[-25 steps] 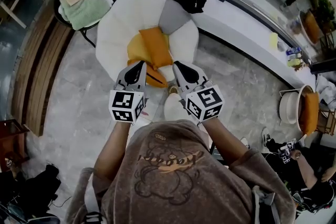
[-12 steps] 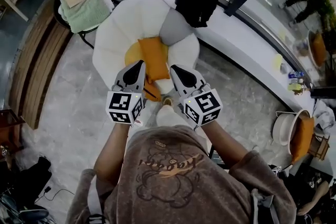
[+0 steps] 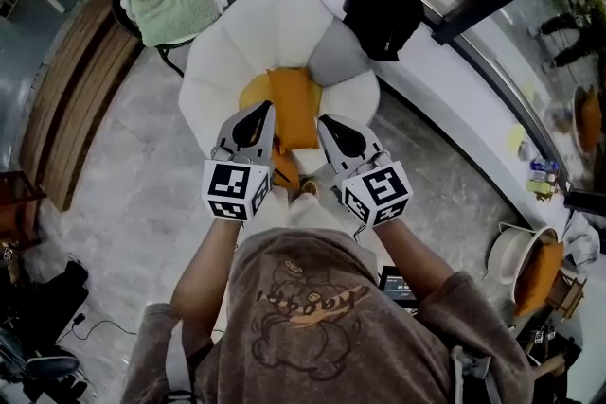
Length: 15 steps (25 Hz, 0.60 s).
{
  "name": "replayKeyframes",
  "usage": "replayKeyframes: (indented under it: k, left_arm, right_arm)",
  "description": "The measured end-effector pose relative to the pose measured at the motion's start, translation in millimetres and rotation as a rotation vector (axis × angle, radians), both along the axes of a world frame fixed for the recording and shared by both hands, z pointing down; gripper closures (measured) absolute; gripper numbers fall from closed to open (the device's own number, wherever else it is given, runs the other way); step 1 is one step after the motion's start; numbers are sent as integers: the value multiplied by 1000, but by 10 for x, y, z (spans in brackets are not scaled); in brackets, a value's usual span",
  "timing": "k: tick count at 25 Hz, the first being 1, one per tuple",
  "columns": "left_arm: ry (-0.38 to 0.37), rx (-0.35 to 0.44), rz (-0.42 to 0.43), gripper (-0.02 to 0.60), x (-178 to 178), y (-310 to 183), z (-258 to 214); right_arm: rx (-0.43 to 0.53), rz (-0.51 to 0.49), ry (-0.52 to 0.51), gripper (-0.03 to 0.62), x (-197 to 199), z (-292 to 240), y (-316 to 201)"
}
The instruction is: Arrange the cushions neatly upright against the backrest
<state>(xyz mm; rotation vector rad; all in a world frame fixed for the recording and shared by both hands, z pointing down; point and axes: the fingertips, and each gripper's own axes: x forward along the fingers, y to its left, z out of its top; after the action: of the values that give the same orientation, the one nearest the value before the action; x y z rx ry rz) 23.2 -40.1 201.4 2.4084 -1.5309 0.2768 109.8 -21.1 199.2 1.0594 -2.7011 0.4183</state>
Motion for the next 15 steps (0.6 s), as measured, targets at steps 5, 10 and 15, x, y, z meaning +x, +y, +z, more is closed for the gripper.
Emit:
replayKeyframes:
  k: [5,10,15]
  left_arm:
    - [-12,-11,25,577,-146,-186,71]
    - [-22,-39,51,577,-247,-399,268]
    - [-32,-65,65,576,-314,-608,573]
  right_arm:
    - [-15,10,10,574,-184,98,-185]
    - [-20,44,11,574,-324,211,-437]
    - [-19,83,4,574,-383,423,-691]
